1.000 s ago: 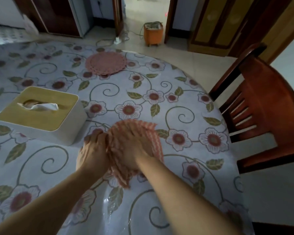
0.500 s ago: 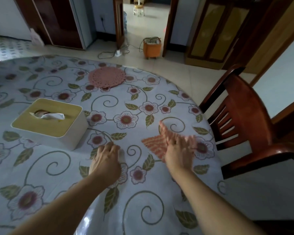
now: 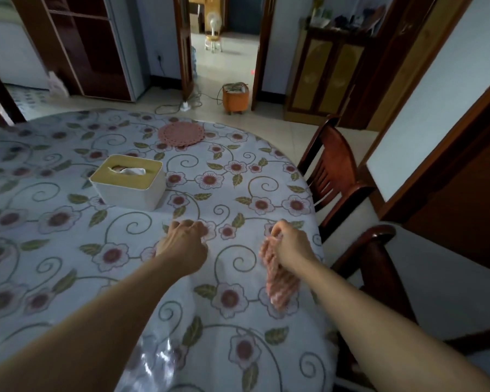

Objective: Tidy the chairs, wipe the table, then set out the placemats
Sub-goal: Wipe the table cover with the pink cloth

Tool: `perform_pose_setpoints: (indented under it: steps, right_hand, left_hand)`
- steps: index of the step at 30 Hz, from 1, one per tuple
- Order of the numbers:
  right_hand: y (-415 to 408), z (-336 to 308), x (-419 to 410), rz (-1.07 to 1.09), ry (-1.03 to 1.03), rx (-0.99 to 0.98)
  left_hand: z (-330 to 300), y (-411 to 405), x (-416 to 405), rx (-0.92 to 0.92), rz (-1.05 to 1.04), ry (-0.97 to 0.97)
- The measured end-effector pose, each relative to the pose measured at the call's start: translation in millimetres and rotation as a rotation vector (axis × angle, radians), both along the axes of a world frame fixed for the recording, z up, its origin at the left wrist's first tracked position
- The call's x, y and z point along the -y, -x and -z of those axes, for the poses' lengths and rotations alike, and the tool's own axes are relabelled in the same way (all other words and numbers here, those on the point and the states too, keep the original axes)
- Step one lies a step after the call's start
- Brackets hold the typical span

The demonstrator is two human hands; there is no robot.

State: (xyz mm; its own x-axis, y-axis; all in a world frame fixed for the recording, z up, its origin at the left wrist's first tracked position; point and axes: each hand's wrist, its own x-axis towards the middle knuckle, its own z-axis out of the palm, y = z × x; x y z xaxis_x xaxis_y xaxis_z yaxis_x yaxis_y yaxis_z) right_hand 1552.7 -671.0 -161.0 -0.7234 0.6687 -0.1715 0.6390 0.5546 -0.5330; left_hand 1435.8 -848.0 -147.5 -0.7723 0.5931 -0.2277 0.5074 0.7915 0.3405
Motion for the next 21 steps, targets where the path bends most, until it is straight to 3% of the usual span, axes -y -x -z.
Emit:
perform_pose_setpoints:
  steps: [4, 12, 21]
  right_hand:
    - [-45, -52, 2, 0.08, 0.269, -0.064]
    - [-100, -101, -29, 0.034, 0.482, -0.171]
    - [-127, -110, -114, -0.23, 0.515, -0.208]
  left_hand:
    - [-23, -38, 9, 0.006, 0.042, 0.043]
    - [-60, -94, -30, -0.028, 0.03, 0.055]
    - [-80, -160, -112, -0.098, -0.175, 0.026]
